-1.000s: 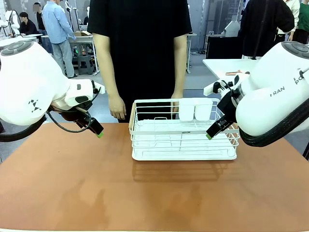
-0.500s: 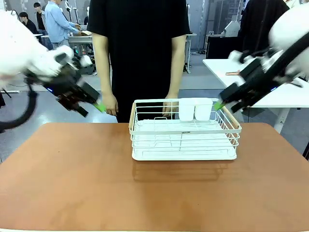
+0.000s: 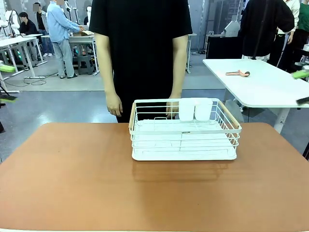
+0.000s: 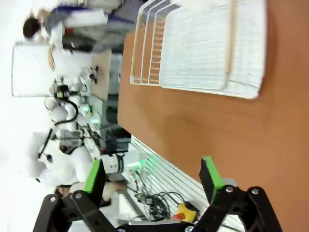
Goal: Clean the table.
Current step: Pick up the Lint Roller when the human hands it over.
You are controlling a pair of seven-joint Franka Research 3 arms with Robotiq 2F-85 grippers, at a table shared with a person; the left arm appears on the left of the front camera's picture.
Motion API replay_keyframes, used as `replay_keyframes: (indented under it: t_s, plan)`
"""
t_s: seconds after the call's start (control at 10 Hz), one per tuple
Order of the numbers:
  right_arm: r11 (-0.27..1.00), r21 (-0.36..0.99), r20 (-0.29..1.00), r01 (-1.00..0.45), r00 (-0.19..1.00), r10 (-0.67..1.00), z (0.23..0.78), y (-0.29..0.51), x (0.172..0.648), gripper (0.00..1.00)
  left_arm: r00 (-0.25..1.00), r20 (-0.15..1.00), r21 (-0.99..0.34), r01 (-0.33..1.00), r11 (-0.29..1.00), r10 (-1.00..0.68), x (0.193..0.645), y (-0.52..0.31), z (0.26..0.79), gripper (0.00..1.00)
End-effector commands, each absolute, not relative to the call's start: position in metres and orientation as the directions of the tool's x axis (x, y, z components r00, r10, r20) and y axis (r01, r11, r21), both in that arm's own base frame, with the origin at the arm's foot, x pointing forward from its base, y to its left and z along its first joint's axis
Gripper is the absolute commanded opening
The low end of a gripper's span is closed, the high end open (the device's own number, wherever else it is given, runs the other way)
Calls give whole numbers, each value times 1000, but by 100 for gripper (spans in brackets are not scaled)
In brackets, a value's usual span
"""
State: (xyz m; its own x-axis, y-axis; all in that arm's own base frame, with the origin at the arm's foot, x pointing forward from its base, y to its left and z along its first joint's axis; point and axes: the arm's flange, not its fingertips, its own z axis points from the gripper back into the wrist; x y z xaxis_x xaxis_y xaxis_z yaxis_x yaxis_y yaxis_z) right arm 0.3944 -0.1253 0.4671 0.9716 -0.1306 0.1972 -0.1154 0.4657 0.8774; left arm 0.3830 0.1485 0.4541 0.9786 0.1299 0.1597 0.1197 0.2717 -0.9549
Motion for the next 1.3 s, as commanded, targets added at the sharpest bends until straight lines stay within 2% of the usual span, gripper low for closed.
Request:
replay_keyframes:
  t_s: [0.0, 0.1, 0.3, 0.4, 0.5, 0.6, 1.2]
  plan:
    - [423, 905, 168, -52, 956, -242, 451, -161, 391, 100, 967, 109, -974, 57, 219, 232, 395, 192, 438, 100]
    - [379, 925, 151, -36, 949, -278, 441, -182, 383, 100, 958, 118, -979, 68, 193, 263, 390, 210, 434, 100]
    - [369, 929, 109, 7, 951, -291, 425, -190, 383, 100, 953, 142, -976, 90, 199, 267, 392, 207, 439, 100]
    - [376, 927, 103, 0, 961, -255, 421, -185, 388, 100, 952, 147, -972, 89, 216, 269, 397, 197, 443, 100]
    - [370, 929, 95, 30, 944, -315, 422, -202, 370, 100, 949, 184, -954, 109, 279, 258, 399, 186, 449, 100]
    - [370, 929, 95, 30, 944, -315, 422, -202, 370, 100, 954, 111, -979, 57, 194, 278, 392, 210, 430, 100]
    - [370, 929, 95, 30, 944, -315, 422, -202, 370, 100, 954, 111, -979, 57, 194, 278, 392, 210, 430, 100]
